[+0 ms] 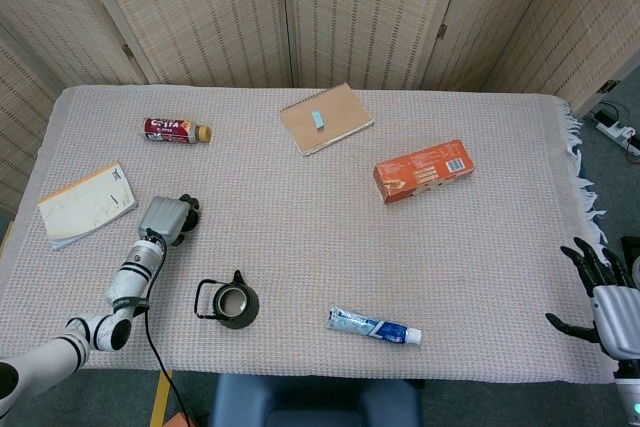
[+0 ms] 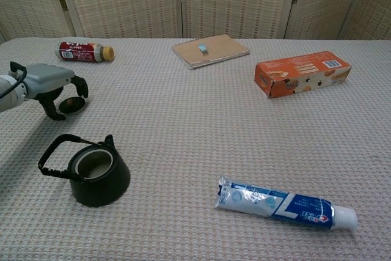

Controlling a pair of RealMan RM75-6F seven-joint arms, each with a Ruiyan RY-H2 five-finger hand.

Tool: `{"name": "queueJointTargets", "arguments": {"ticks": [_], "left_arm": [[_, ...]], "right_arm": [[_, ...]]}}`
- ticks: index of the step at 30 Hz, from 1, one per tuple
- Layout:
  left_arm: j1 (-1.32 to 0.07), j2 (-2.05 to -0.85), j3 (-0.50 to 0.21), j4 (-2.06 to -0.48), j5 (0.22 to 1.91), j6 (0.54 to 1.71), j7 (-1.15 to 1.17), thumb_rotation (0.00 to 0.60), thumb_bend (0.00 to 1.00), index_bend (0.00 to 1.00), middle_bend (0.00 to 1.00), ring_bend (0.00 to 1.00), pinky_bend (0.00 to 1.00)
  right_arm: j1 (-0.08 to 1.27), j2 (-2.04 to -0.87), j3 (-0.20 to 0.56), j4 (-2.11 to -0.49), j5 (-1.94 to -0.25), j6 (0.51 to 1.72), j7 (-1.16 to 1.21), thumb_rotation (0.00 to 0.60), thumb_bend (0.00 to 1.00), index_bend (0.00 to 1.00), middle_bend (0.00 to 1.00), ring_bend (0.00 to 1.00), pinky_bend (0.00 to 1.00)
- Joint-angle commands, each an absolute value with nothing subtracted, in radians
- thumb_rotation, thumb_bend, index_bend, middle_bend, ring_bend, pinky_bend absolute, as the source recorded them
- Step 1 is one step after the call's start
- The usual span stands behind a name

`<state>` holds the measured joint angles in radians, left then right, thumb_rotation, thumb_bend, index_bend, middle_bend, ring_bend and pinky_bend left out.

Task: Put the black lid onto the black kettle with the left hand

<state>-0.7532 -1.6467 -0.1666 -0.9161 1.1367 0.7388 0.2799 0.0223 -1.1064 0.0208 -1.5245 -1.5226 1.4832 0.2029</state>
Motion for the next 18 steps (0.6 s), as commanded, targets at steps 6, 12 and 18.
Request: {"name": "queueJointTargets", "arguments": {"ticks": [6, 12, 18], "left_arm": [[-0.765, -1.676, -0.167, -0.856, 1.138, 0.730, 0.255, 0.600, 0.25, 0.36, 0.30, 0.71, 0.68], [-0.768, -1.691, -0.166, -0.811, 1.151, 0.724, 0.216, 0.600, 0.37, 0.41, 0.36, 0.72, 0.68], [-0.749, -1.653, -0.159, -0.870, 1.195, 0.780, 0.172, 0.600, 0.39, 0.45, 0.42, 0.75, 0.69]], "right_arm": [[0.023, -1.108, 0.021, -1.521, -1.522, 1.480, 0.206, 0.600, 0.00, 0.11, 0.08, 0.20, 0.00], [0.023, -1.108, 0.020, -1.522, -1.521, 1.477, 0.205, 0.600, 0.00, 0.12, 0.08, 0.20, 0.00], [0.024, -1.105, 0.021, -1.526, -1.523, 1.476, 0.203, 0.600, 0.00, 0.11, 0.08, 0.20, 0.00]]}}
